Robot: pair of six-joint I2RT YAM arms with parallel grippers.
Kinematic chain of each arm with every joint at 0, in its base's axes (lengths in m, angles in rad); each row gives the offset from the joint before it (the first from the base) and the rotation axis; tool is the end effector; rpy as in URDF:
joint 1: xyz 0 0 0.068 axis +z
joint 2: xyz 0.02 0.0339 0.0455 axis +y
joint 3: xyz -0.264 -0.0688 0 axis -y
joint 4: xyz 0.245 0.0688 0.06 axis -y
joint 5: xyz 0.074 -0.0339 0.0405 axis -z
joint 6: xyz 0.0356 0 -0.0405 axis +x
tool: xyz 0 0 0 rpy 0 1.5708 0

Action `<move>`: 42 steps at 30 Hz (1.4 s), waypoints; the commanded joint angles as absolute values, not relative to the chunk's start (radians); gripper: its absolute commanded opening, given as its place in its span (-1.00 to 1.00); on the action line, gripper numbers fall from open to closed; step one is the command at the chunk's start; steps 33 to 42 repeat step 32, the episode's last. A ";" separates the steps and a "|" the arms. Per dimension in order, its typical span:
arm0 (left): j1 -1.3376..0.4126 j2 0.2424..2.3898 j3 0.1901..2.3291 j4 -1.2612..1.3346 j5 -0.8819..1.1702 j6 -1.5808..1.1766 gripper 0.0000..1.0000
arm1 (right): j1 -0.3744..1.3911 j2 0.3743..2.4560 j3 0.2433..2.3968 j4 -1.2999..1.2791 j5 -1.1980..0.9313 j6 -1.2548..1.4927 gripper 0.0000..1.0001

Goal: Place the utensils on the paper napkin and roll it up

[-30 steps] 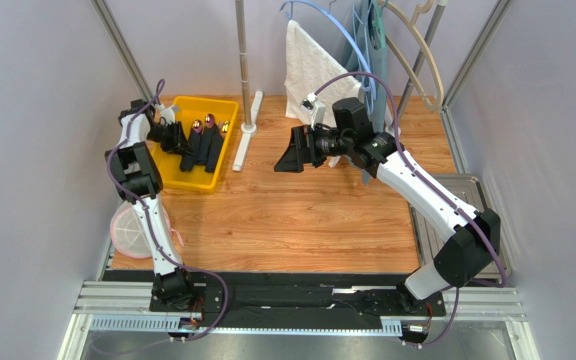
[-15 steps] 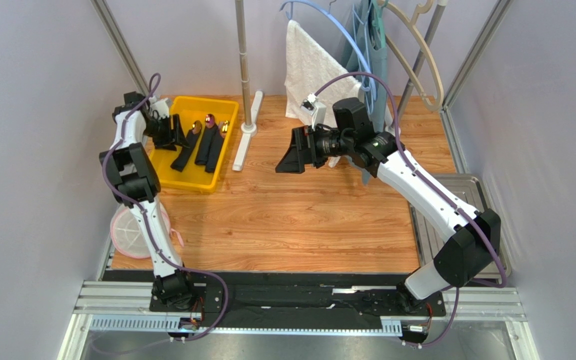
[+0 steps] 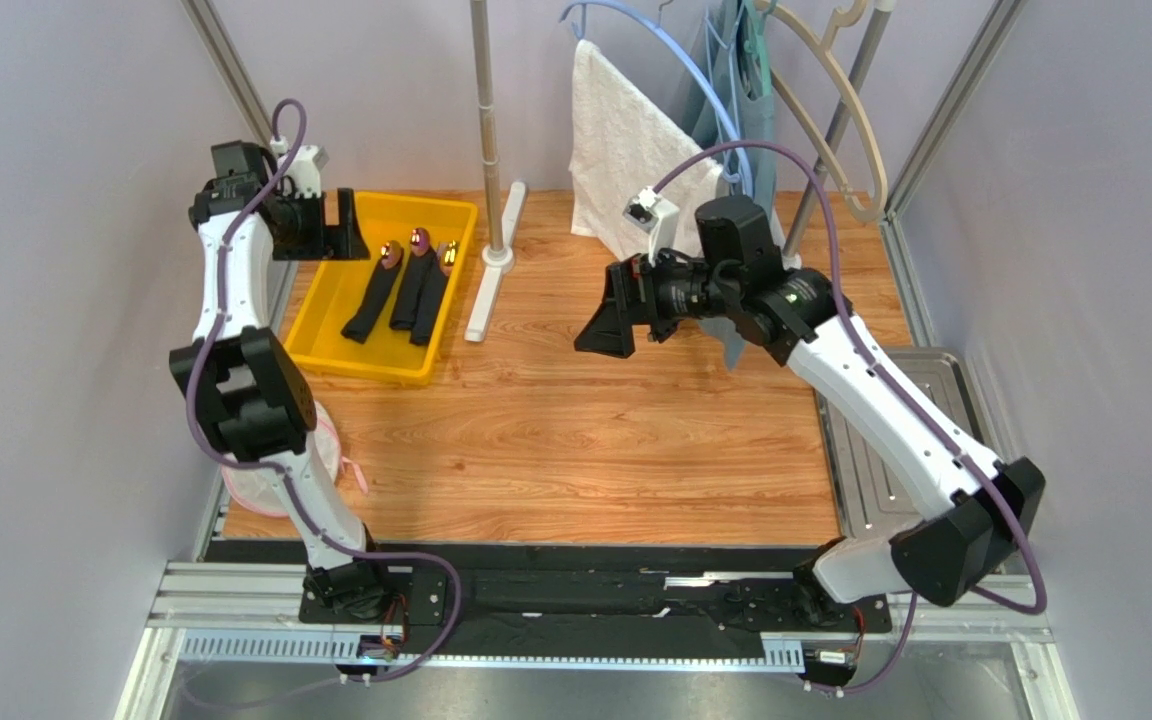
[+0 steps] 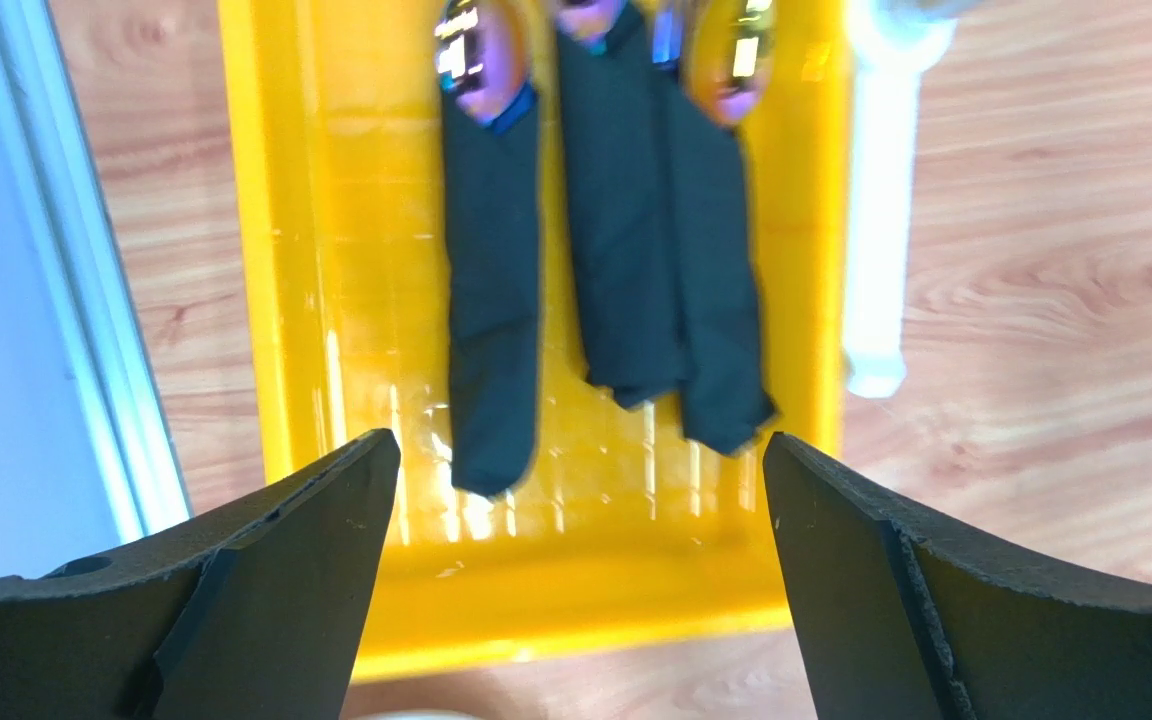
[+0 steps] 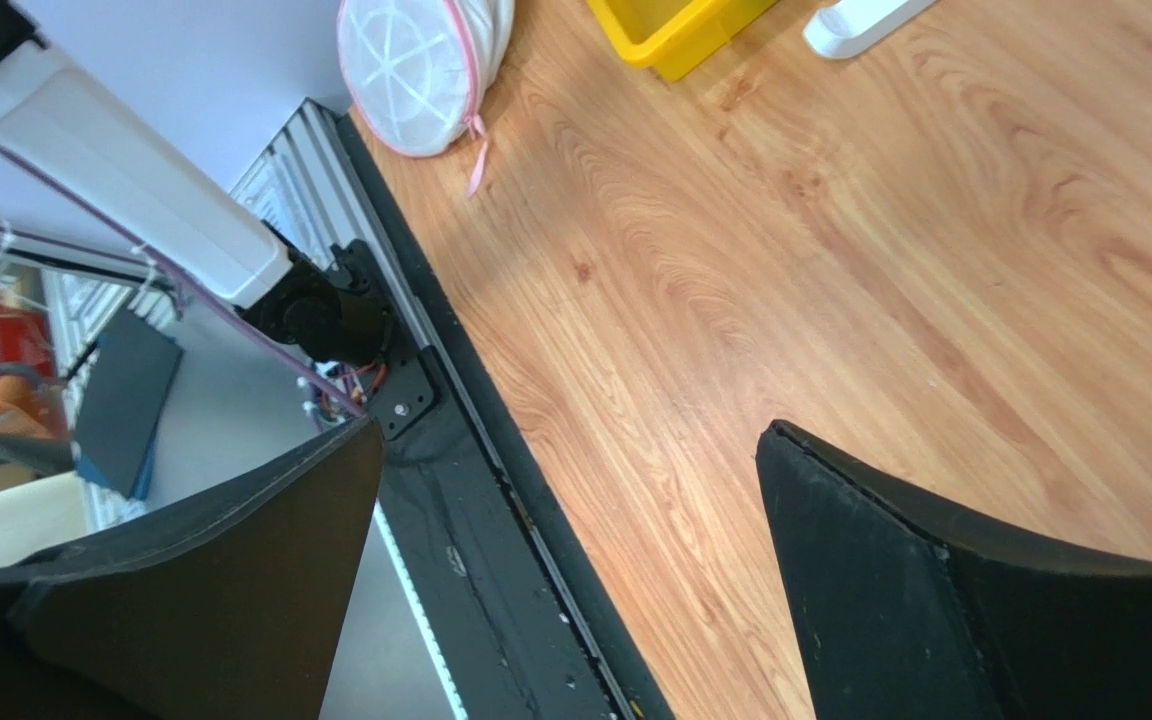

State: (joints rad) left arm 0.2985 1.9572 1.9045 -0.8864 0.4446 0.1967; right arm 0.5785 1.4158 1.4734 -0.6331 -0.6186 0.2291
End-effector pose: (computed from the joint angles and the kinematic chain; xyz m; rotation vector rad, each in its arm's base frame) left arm 0.4155 0.1118 0.3194 0.0551 2.4132 -0.3347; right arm 0.2456 0.1850 0.3923 -0.7611 2.1073 1.1199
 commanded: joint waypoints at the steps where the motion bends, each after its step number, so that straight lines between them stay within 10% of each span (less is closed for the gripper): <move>1: 0.210 1.708 1.827 -0.887 0.422 0.238 0.98 | 0.561 1.286 1.479 -0.699 -0.534 0.134 1.00; 16: -0.265 1.151 1.399 -0.844 0.176 0.063 0.98 | 0.362 0.823 1.166 -0.790 -0.319 0.113 1.00; 42: -0.281 0.896 1.180 -0.787 0.081 0.032 0.98 | 0.138 0.525 0.948 -0.788 -0.368 0.152 1.00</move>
